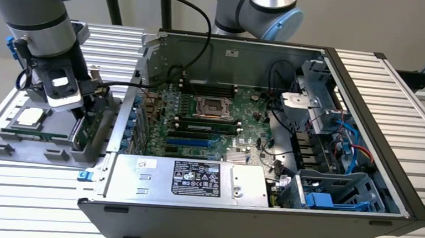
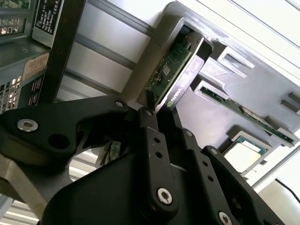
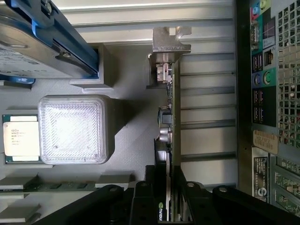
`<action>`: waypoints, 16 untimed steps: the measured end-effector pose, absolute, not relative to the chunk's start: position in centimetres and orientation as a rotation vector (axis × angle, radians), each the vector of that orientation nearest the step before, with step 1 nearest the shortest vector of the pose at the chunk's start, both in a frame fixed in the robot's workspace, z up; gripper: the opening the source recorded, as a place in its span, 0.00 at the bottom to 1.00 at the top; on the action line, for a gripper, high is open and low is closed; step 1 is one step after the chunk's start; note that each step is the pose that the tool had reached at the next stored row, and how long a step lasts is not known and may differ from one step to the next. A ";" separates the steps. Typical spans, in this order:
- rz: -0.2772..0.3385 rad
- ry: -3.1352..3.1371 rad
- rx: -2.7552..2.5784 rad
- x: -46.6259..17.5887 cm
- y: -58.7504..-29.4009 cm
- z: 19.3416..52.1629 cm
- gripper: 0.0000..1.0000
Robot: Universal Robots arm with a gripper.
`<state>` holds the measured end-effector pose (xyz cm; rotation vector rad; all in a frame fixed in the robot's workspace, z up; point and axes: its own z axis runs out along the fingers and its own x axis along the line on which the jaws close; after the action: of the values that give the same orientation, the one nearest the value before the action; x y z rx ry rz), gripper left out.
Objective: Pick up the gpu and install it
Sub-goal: 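Pick up the gpu and move the gpu toward the slot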
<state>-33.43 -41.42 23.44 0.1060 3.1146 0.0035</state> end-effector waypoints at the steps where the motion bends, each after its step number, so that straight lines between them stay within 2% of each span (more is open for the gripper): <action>1: 0.004 3.115 0.106 -33.4 -41.4 23.4 0.00; 16: 0.004 3.114 0.111 -33.4 -41.4 23.4 0.00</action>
<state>-33.43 -41.41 23.44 0.1113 3.1143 0.0035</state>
